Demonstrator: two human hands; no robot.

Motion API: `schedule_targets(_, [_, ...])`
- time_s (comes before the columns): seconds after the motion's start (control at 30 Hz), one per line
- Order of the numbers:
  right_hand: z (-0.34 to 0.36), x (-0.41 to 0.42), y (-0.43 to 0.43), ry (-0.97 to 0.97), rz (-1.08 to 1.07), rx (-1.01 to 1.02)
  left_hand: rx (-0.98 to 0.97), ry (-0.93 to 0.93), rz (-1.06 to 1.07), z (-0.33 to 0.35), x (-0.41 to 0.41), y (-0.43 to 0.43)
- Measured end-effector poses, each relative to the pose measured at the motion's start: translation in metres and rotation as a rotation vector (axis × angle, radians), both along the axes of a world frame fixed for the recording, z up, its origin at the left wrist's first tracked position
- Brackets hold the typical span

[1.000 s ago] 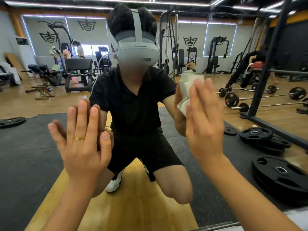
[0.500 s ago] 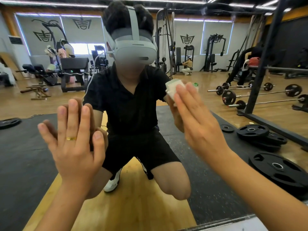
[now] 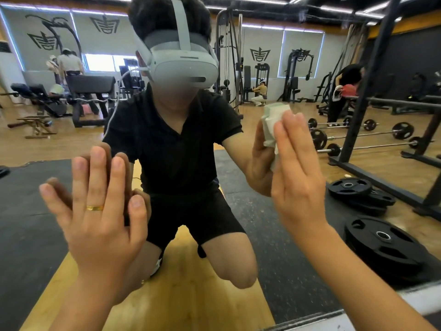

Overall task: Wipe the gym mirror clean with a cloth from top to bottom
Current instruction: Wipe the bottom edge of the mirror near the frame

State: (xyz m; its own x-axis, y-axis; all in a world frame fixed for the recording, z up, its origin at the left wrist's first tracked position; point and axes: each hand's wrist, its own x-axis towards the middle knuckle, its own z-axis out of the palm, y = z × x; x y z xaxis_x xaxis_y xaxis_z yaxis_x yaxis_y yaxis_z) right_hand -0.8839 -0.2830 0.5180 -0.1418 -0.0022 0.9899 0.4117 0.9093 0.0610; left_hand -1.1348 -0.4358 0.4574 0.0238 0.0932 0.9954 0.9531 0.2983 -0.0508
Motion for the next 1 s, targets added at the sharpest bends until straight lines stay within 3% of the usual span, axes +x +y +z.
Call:
schedule_targets(0.13, [-0.007,0.011,-0.007,0.033,-0.183,-0.042,-0.017,0.011,0.038,0.001,0.001,-0.002])
schedule_targets(0.27, [-0.001,0.026,-0.008,0.020,-0.209,-0.017,-0.035,0.000,0.017,0.000,0.000,-0.003])
schedule_targets(0.4, [0.006,0.032,-0.003,0.105,-0.151,0.091,-0.052,-0.021,-0.041,0.000,0.000,-0.003])
schedule_targets(0.6, [-0.045,0.009,-0.005,0.048,-0.124,-0.021,-0.069,-0.029,-0.082,-0.002,-0.003,-0.002])
schedule_targets(0.87, [-0.027,-0.016,-0.017,0.262,-0.001,-0.180,-0.080,-0.040,-0.072,-0.001,0.001,-0.006])
schedule_targets(1.0, [-0.026,-0.015,-0.005,0.214,-0.082,-0.115,-0.086,-0.010,-0.053,0.002,-0.001,-0.006])
